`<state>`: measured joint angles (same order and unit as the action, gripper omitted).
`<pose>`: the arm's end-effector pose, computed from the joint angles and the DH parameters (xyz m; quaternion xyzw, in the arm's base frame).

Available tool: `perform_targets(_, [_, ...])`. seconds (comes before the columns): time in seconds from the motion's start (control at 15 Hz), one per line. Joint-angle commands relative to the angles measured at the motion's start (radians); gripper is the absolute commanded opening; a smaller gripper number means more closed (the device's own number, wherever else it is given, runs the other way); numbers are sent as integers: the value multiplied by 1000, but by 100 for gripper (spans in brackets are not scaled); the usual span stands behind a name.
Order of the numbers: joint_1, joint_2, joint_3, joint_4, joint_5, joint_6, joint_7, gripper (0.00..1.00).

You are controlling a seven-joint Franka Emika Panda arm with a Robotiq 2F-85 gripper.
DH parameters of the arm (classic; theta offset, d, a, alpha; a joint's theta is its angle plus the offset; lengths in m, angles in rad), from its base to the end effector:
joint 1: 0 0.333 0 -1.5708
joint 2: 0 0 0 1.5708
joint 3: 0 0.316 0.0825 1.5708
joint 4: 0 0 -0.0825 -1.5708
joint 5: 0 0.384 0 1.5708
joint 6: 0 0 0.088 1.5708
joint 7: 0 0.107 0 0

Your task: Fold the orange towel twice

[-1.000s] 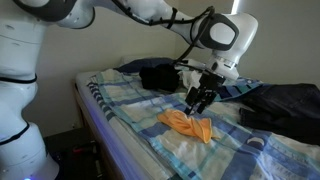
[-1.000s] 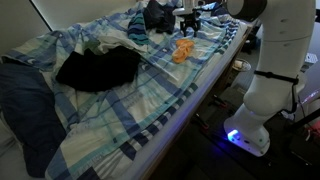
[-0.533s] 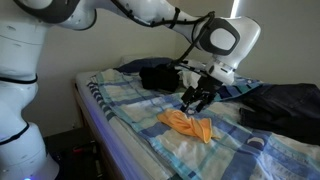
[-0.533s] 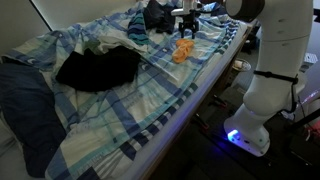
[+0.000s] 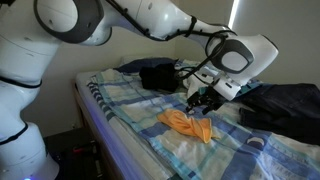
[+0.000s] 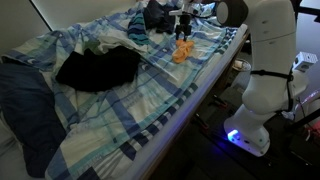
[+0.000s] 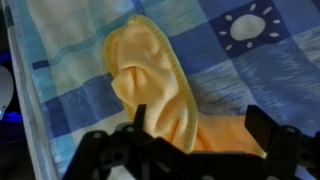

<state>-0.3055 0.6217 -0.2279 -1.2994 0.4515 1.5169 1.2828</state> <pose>0.6267 -0.2750 0.3667 -0.5774 0.7788 0.2337 0.0737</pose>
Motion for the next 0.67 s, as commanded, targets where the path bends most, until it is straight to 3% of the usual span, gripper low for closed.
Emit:
perform_targets(0.0, [-60,67,19,151,73,-54,91,100])
perform_targets(0.6, [-116,204,33,322,56,-51,233,100])
